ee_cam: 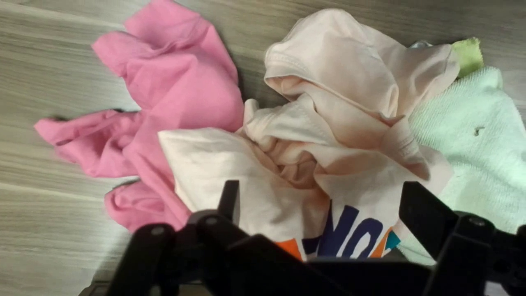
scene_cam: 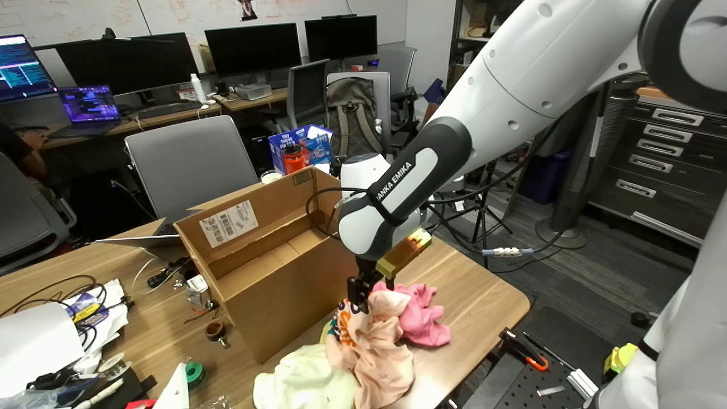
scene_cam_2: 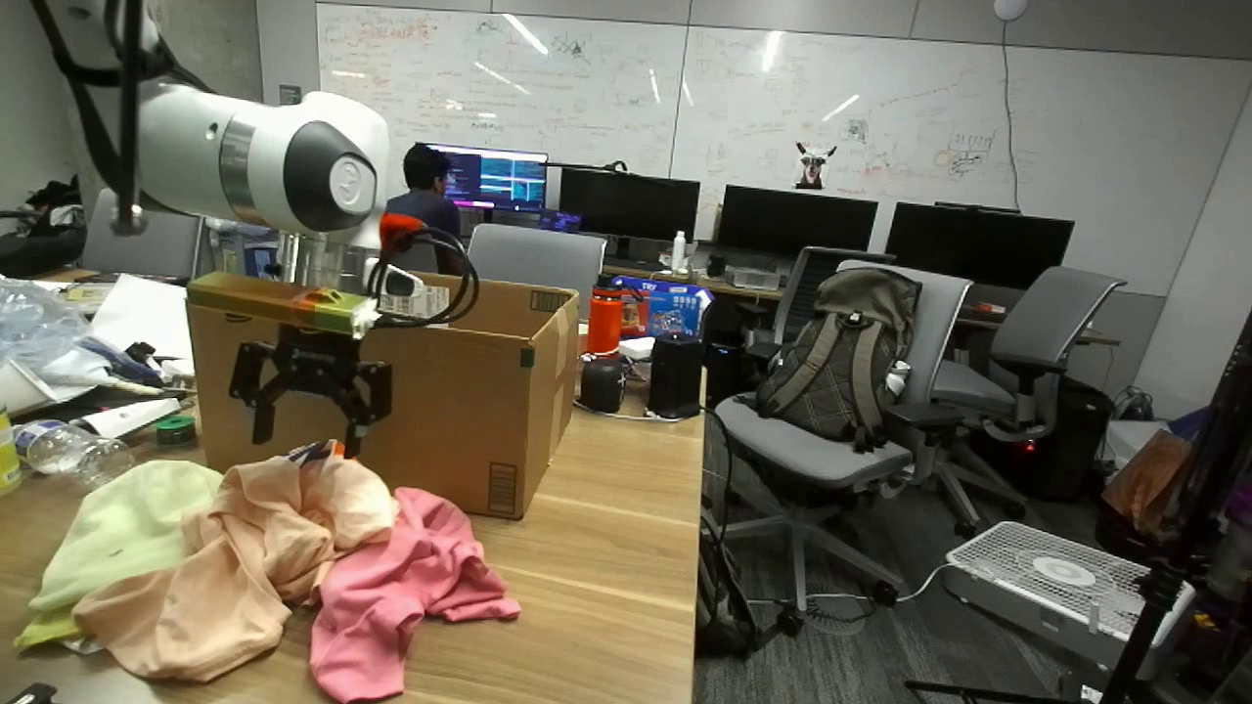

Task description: Put two of the cloths into the box.

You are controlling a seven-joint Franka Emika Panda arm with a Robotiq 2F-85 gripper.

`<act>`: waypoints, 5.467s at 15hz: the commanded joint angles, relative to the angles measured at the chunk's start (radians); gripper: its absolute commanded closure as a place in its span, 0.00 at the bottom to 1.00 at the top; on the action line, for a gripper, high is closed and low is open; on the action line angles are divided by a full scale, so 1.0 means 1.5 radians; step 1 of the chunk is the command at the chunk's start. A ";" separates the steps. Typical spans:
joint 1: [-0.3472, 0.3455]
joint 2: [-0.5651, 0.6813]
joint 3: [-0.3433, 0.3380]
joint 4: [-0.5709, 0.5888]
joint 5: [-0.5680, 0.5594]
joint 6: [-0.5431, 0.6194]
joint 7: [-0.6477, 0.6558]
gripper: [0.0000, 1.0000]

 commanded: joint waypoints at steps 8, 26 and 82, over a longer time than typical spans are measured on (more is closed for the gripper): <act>-0.003 0.050 0.015 -0.002 0.024 0.002 -0.085 0.00; 0.009 0.138 0.000 0.062 -0.044 0.085 -0.074 0.00; -0.040 -0.195 -0.049 0.113 -0.184 0.178 0.196 0.99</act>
